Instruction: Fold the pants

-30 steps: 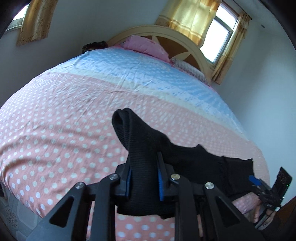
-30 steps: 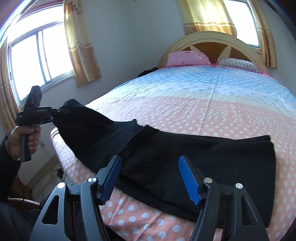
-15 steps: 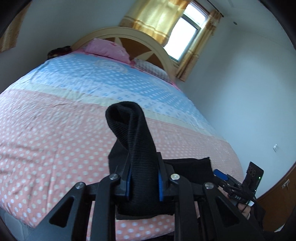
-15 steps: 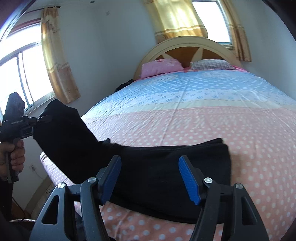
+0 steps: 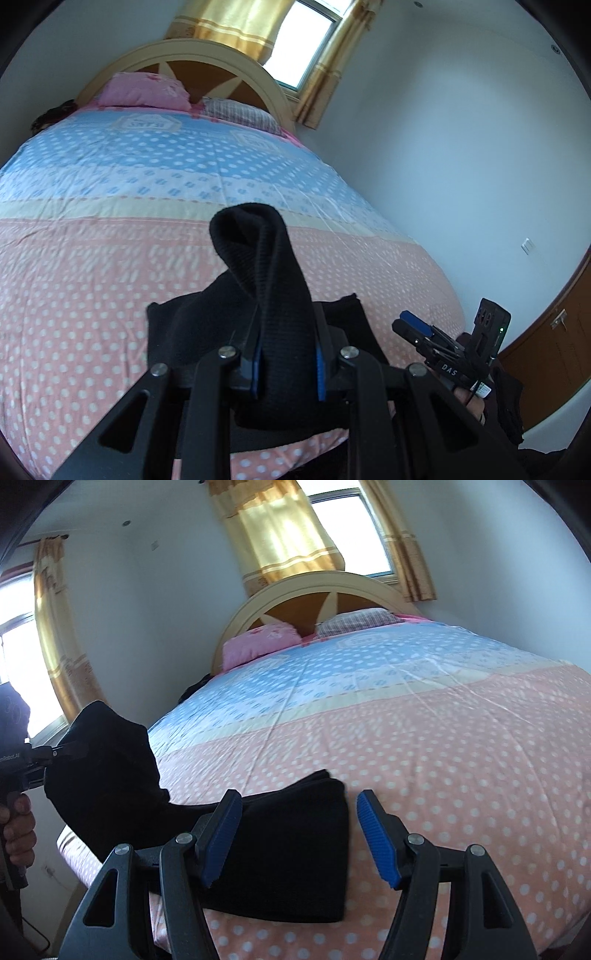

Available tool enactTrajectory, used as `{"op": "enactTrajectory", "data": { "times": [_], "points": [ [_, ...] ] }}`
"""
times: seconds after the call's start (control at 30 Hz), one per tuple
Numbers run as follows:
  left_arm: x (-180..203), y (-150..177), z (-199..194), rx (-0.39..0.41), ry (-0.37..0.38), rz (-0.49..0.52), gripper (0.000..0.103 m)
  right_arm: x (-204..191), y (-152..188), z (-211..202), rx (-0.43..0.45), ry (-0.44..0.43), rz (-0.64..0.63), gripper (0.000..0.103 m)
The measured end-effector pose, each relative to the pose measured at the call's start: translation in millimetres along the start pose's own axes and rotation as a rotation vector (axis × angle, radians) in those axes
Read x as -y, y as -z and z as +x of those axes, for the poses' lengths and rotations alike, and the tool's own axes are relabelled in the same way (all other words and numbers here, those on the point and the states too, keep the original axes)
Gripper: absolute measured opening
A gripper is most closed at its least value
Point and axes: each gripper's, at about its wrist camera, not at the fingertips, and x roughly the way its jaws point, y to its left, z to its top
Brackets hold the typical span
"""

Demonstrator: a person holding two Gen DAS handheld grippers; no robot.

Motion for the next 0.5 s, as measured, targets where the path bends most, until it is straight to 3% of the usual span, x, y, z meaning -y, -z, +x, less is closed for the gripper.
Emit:
{"op": "enactTrajectory", "data": {
  "times": [0.33,0.5],
  "points": [
    [49.5,-8.6,62.0,-0.081,0.039,0.055,0.022,38.8,7.2,3.4,-0.015,0.082,0.140,0.066],
    [69.0,5.4,116.4,-0.169,0.006,0.116,0.022,48.6,8.9,7.3,-0.023,0.099,0.174,0.066]
  ]
}}
